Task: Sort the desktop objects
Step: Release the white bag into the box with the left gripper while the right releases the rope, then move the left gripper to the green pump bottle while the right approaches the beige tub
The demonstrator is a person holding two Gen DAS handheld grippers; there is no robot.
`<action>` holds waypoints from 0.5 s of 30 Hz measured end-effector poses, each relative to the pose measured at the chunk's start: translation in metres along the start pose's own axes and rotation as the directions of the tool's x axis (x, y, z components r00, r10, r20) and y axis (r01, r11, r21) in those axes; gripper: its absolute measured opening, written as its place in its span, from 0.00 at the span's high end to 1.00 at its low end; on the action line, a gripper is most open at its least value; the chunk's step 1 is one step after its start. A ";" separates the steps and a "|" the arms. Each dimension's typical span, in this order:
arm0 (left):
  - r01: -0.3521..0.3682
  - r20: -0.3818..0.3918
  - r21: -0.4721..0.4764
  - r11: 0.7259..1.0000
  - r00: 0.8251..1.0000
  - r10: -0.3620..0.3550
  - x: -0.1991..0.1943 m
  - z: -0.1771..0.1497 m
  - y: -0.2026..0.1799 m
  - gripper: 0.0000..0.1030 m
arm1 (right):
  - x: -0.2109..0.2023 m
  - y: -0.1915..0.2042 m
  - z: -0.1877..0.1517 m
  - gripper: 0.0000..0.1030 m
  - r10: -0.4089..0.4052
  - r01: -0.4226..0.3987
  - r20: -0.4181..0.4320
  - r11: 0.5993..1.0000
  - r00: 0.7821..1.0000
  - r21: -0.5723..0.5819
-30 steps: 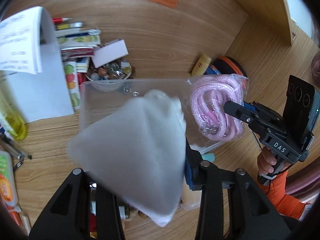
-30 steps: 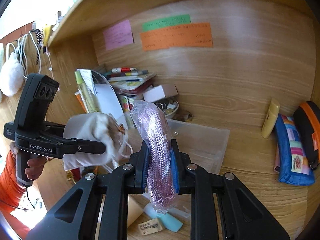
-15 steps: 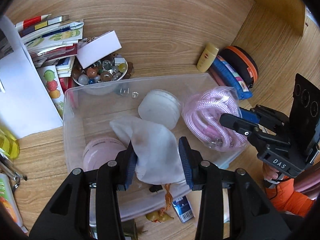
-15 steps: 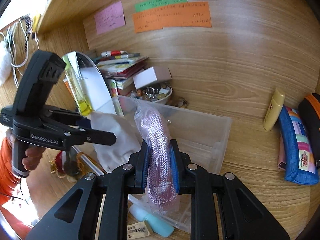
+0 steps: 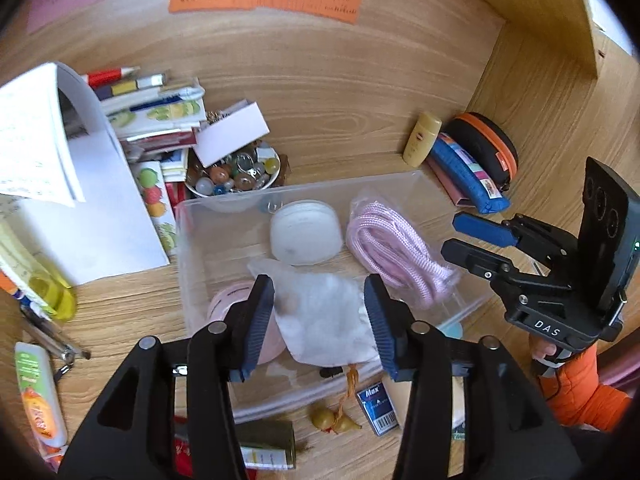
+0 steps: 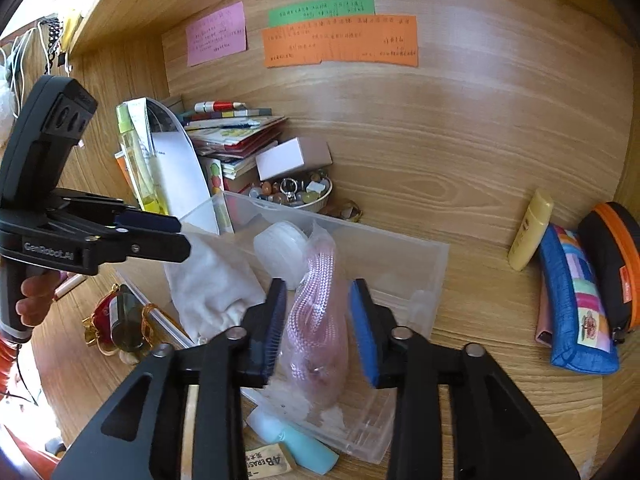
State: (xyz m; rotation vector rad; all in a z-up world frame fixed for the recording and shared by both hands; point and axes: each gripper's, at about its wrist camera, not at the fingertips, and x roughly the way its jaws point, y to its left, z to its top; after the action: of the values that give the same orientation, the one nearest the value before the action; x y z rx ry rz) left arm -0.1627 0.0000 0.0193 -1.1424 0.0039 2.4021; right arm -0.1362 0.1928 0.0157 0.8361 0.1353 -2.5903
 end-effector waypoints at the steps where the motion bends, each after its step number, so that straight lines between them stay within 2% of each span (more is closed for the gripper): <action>1: -0.005 0.006 0.004 1.000 1.000 0.005 -0.003 -0.001 -0.001 0.52 | -0.001 0.001 0.000 0.65 -0.001 0.001 0.002 1.000 1.000 -0.002; 3: -0.018 0.021 0.015 1.000 1.000 0.018 -0.010 -0.004 -0.003 0.48 | -0.007 0.006 0.000 0.63 0.002 -0.002 0.010 1.000 1.000 -0.009; 7: -0.039 0.051 0.037 0.999 0.998 0.038 -0.024 -0.012 -0.007 0.42 | -0.016 0.016 -0.003 0.46 -0.005 0.006 0.024 1.000 1.000 -0.026; 9: -0.052 0.065 0.044 0.998 0.997 0.049 -0.030 -0.015 -0.010 0.38 | -0.023 0.022 -0.004 0.42 -0.011 0.012 0.035 0.999 0.999 -0.041; 11: -0.066 0.087 0.051 0.997 0.994 0.062 -0.038 -0.020 -0.012 0.32 | -0.030 0.028 -0.005 0.33 -0.015 0.017 0.045 0.999 0.999 -0.051; 15: -0.088 0.115 0.055 0.995 0.990 0.081 -0.051 -0.028 -0.013 0.28 | -0.044 0.039 -0.008 0.22 -0.016 0.021 0.070 0.997 0.997 -0.068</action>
State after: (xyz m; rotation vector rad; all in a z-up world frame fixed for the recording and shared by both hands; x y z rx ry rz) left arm -0.1089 -0.0155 0.0409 -0.9964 0.0884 2.5203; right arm -0.0839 0.1749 0.0361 0.7225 0.2122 -2.6125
